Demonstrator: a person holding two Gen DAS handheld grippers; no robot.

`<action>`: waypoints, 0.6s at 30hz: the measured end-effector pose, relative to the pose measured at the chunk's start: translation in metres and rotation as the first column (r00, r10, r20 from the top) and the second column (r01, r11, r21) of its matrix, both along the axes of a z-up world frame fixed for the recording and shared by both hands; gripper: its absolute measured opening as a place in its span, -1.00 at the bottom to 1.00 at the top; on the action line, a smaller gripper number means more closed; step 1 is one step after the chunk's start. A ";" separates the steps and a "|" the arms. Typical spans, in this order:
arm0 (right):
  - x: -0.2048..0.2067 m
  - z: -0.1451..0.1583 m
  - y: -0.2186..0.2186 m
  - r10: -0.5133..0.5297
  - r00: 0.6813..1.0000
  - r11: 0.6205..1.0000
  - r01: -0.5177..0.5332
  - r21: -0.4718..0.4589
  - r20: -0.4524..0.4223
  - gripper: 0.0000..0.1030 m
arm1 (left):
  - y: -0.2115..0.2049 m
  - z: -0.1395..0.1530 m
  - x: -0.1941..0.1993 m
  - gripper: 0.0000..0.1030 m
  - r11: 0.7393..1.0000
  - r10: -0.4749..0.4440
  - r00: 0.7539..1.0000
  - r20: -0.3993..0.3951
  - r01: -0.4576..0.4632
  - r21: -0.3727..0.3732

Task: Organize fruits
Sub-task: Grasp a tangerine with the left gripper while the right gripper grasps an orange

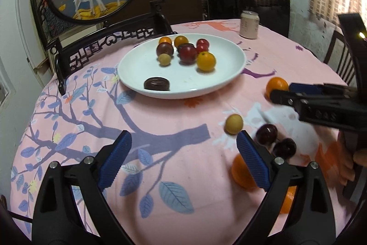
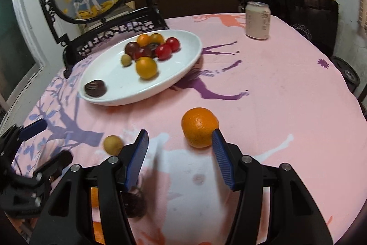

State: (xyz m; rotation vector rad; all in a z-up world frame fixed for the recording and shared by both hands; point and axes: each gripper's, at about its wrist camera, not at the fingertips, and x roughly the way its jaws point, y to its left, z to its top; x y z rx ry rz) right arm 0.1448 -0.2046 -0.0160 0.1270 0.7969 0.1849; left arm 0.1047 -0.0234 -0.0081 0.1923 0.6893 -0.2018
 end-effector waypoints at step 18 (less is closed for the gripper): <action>0.032 -0.013 -0.030 -0.066 0.996 0.996 0.069 0.056 -0.052 -0.21 | -0.009 -0.004 -0.003 0.84 0.999 -0.026 1.000 -0.009 0.026 0.029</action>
